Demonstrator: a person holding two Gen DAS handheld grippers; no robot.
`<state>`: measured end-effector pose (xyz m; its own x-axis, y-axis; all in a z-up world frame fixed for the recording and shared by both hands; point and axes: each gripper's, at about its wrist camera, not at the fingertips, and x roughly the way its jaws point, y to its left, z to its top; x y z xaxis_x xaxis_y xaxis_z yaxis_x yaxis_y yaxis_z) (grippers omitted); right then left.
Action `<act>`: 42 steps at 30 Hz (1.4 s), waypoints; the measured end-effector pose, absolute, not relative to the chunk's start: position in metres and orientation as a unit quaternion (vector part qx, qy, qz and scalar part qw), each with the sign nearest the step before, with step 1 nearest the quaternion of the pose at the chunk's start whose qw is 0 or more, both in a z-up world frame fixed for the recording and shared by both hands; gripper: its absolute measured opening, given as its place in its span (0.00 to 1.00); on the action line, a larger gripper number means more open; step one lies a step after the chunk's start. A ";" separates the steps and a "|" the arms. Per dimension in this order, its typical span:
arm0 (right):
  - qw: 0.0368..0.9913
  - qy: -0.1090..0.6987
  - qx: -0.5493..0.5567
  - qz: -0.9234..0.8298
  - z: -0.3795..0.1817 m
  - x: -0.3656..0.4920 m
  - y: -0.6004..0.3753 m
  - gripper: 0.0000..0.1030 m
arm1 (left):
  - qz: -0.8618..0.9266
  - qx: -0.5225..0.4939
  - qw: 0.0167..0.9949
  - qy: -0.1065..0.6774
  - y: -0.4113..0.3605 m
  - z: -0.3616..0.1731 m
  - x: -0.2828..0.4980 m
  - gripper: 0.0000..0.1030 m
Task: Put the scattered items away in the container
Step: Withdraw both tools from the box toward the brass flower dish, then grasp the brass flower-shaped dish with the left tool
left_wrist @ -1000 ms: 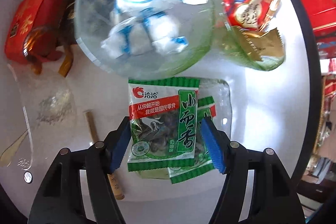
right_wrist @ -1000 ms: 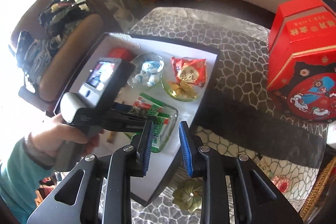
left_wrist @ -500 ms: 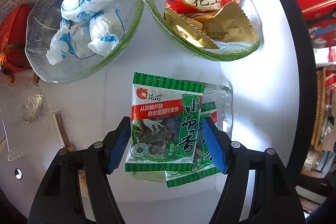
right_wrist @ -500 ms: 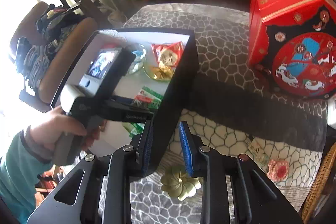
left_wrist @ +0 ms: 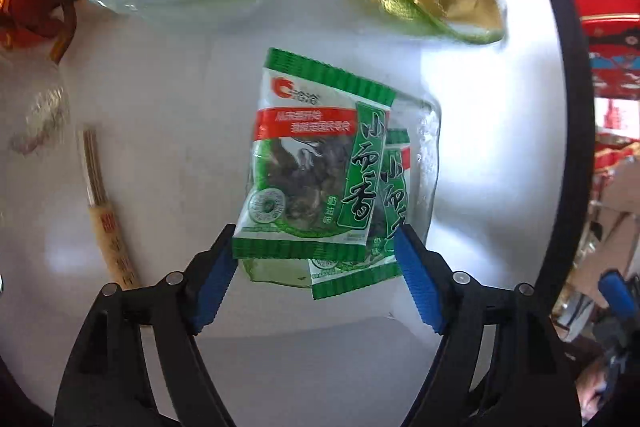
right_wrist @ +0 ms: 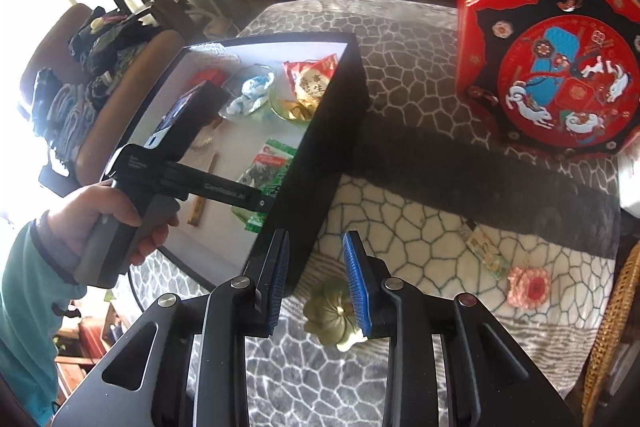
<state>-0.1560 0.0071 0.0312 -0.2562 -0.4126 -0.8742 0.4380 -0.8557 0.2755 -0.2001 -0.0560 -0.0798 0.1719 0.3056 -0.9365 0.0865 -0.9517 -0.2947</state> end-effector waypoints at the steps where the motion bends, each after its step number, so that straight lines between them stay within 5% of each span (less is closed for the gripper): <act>1: 0.267 0.011 0.548 -0.793 0.031 -0.156 0.010 0.29 | 0.625 -0.765 0.088 -0.129 -0.054 -0.080 -0.198 0.78; 5: 0.257 0.001 0.545 -0.798 0.033 -0.155 0.022 0.31 | 0.634 -0.761 0.080 -0.115 -0.054 -0.074 -0.191 0.71; 18: 0.222 0.026 0.550 -0.804 -0.006 -0.115 0.058 0.32 | 0.805 -0.579 0.097 -0.093 -0.081 0.036 -0.150 0.86; 24: 0.216 -0.013 0.565 -0.796 -0.048 -0.101 0.077 0.31 | 0.832 -0.532 0.118 -0.104 -0.087 0.073 -0.063 0.86; 30: 0.215 -0.067 0.566 -0.793 -0.077 -0.099 0.088 0.20 | 0.853 -0.487 0.128 -0.139 -0.066 0.043 -0.005 0.85; 34: 0.211 -0.089 0.570 -0.789 -0.096 -0.108 0.087 0.19 | 0.840 -0.514 0.109 -0.138 -0.042 -0.004 -0.007 0.63; 42: 0.217 -0.121 0.581 -0.775 -0.117 -0.124 0.085 0.19 | 0.836 -0.529 0.068 -0.132 -0.019 -0.055 -0.040 0.64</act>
